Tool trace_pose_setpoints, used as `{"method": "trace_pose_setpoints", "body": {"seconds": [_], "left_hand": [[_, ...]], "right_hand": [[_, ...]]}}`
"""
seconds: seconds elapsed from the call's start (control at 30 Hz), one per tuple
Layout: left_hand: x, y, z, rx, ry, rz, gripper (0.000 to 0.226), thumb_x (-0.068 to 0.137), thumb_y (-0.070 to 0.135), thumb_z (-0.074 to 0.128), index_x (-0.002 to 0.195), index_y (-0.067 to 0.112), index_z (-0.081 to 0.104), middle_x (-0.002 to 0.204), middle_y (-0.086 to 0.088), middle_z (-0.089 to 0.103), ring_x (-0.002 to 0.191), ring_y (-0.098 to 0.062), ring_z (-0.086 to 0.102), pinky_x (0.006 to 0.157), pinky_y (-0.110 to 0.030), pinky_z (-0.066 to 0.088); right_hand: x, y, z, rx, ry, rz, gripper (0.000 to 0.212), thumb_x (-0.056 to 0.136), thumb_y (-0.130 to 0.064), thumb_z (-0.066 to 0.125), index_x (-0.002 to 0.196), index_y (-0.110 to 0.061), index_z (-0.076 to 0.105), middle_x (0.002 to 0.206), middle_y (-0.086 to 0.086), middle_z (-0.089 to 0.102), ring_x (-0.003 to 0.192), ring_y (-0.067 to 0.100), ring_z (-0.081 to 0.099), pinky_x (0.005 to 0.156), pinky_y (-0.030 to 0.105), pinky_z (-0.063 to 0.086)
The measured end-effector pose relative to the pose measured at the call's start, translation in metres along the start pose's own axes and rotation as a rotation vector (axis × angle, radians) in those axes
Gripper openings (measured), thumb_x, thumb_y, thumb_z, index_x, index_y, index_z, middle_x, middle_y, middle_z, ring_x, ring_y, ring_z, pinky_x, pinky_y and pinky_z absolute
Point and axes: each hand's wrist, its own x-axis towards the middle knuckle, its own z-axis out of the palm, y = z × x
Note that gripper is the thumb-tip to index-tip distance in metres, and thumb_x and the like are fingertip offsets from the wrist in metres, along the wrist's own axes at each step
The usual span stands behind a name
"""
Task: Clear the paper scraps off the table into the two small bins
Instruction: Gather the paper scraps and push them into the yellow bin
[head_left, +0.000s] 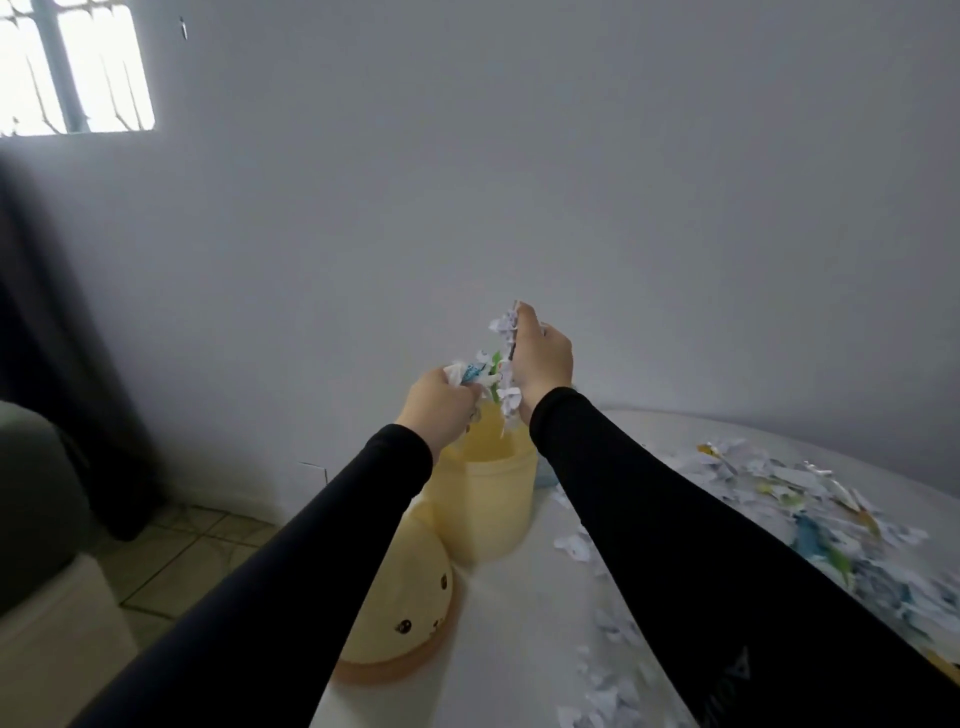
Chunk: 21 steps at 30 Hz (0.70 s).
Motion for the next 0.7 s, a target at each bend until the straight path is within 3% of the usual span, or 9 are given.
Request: {"method": "trace_pose_setpoints", "body": {"seconds": [0.13,0.23,0.3,0.4,0.53,0.7], "left_hand": [[0.011,-0.008,0.001,0.06,-0.019,0.079,0.011,0.093,0.013,0.047,0.093,0.009,0.057,0.067,0.001,0.053,0.058,-0.013,0.048,0.052,-0.022,0.037],[0.012,-0.014,0.001,0.157,-0.051,0.141,0.023,0.09,0.006,0.045,0.07,0.015,0.047,0.06,0.003,0.047,0.056,-0.014,0.043,0.051,-0.023,0.032],[0.012,-0.018,0.002,0.152,-0.041,0.149,0.02,0.089,0.005,0.046,0.072,0.015,0.049,0.062,0.003,0.048,0.056,-0.012,0.043,0.051,-0.022,0.032],[0.014,-0.021,0.002,0.1,-0.03,0.139,0.012,0.084,0.003,0.05,0.076,0.013,0.05,0.067,0.002,0.051,0.062,-0.014,0.045,0.054,-0.024,0.034],[0.013,-0.02,0.0,-0.076,-0.035,0.088,0.022,0.079,-0.002,0.05,0.091,0.014,0.059,0.07,0.003,0.057,0.062,-0.012,0.05,0.054,-0.02,0.04],[0.01,-0.021,0.0,-0.233,-0.031,0.031,0.034,0.072,-0.001,0.051,0.102,0.01,0.062,0.075,-0.002,0.058,0.052,-0.012,0.051,0.046,-0.02,0.041]], "right_hand": [[0.002,0.02,0.005,-0.065,-0.018,-0.043,0.045,0.093,-0.036,0.049,0.057,-0.016,0.033,0.054,-0.003,0.034,0.051,0.016,0.034,0.053,0.029,0.032],[0.001,0.031,0.003,-0.149,-0.096,-0.06,0.042,0.094,-0.037,0.049,0.06,-0.014,0.039,0.055,0.0,0.04,0.047,0.015,0.039,0.038,0.018,0.034],[0.001,0.031,0.001,-0.225,-0.147,-0.078,0.042,0.094,-0.034,0.049,0.059,-0.014,0.04,0.055,0.001,0.042,0.047,0.015,0.04,0.034,0.015,0.032],[0.002,0.033,-0.003,-0.396,-0.202,-0.163,0.042,0.093,-0.03,0.049,0.056,-0.015,0.038,0.054,-0.001,0.041,0.049,0.014,0.039,0.035,0.014,0.029],[0.0,0.041,-0.008,-0.511,-0.245,-0.216,0.033,0.09,-0.024,0.05,0.061,-0.012,0.042,0.06,0.001,0.044,0.059,0.018,0.04,0.049,0.025,0.032],[-0.002,0.044,-0.015,-0.536,-0.306,-0.266,0.016,0.084,-0.019,0.056,0.07,-0.01,0.057,0.067,0.001,0.054,0.066,0.017,0.047,0.051,0.022,0.035]]}}
